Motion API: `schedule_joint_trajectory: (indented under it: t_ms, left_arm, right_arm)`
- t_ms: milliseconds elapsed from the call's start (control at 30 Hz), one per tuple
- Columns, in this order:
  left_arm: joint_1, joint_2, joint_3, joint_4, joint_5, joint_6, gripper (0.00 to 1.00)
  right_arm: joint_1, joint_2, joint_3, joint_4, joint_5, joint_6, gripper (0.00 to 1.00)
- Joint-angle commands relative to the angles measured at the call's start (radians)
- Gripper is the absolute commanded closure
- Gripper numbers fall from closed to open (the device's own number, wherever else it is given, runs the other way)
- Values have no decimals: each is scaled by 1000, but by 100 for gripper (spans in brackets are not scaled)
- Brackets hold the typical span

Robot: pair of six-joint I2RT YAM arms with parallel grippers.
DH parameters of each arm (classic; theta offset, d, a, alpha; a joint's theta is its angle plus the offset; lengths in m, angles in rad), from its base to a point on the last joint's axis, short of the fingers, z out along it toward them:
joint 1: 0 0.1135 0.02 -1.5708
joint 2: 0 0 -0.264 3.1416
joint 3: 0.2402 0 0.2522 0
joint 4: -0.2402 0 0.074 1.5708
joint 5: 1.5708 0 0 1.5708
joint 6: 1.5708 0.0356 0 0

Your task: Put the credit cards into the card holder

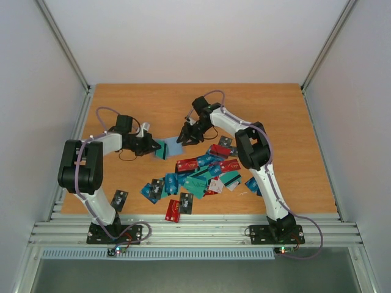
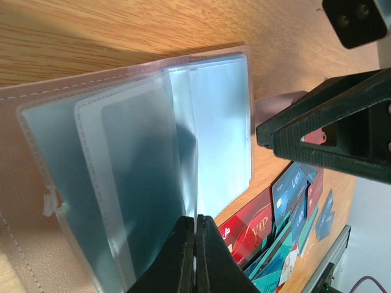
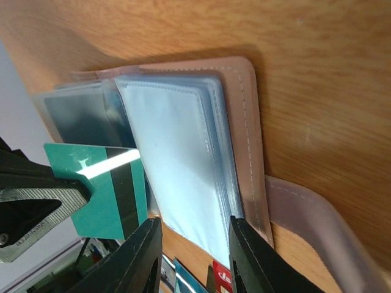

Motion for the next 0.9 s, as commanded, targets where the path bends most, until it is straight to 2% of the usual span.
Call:
schedule_joint_trajectory:
  t_ms: [0,867]
  left_arm:
    - [4,18,4,40,24,31,100]
    - [5,69,28,103,44,16,100]
  right_arm:
    - [-13,7,33,-30,10,-8,67]
    - [-14,60,31,-84,23,-51,67]
